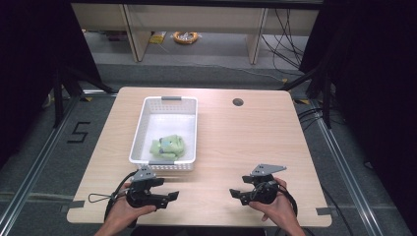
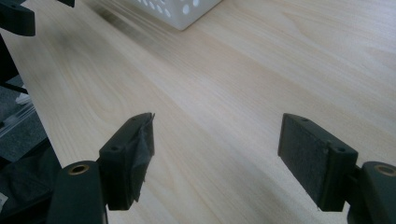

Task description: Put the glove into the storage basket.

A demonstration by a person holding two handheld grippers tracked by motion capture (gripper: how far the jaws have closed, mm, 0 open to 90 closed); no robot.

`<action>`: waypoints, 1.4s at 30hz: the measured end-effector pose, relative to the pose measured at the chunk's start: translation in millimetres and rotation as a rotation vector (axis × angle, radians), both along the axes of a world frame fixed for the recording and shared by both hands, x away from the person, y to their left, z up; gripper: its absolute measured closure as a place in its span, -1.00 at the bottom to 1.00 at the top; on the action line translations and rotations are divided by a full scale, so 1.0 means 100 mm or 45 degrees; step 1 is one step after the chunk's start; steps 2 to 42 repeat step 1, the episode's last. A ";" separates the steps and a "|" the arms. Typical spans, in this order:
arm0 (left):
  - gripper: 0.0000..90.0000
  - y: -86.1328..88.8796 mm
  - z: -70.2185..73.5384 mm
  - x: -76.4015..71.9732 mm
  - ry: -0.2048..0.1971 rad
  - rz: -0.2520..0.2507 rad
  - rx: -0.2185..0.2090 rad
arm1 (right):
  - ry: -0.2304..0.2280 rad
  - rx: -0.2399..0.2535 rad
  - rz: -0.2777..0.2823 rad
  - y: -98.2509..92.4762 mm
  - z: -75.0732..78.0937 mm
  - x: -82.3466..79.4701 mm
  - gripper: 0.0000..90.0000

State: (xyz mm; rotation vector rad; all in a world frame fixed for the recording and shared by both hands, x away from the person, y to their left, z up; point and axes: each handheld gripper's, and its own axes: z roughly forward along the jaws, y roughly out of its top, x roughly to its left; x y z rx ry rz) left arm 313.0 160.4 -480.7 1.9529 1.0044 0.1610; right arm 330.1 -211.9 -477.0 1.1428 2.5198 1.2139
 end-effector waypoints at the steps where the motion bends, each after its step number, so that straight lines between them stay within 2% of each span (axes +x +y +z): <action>1: -0.51 0.00 -0.01 0.00 -0.003 0.001 0.001 | 0.002 0.007 0.000 0.00 -0.01 0.00 -0.38; 42: -0.51 0.00 -0.01 0.00 -0.003 0.001 0.001 | 0.002 0.007 0.000 0.00 -0.01 0.00 -0.38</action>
